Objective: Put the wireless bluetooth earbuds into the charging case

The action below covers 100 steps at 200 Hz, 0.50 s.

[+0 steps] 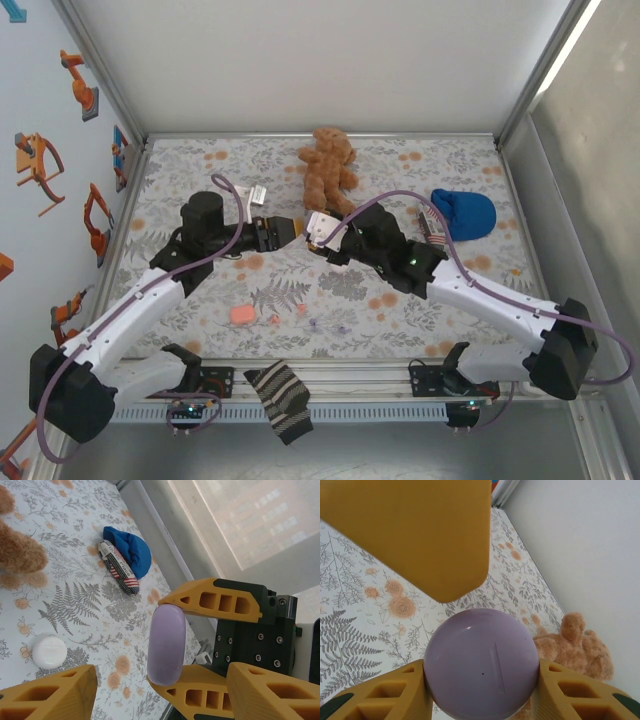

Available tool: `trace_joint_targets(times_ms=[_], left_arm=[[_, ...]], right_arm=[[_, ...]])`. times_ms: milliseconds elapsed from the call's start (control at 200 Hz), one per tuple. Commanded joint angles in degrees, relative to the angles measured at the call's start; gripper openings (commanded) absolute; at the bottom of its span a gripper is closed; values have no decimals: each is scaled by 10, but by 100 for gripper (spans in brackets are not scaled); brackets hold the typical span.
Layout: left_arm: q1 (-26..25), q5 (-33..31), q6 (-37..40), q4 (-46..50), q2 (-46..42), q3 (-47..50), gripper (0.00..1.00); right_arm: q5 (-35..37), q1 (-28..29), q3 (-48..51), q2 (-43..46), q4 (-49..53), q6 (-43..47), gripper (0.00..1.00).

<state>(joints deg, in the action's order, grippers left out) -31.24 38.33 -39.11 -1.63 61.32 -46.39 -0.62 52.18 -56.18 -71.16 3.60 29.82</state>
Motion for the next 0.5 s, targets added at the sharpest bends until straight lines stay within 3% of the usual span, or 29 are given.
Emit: trace_joint_targets(times_ms=[0, 496], left_arm=[[-7, 2, -7, -29, 8, -9, 67], [-36, 14, -11, -50, 49, -22, 56]], right_arm=[[-5, 2, -14, 16, -17, -10, 43], [-2, 2, -14, 16, -19, -9, 43]])
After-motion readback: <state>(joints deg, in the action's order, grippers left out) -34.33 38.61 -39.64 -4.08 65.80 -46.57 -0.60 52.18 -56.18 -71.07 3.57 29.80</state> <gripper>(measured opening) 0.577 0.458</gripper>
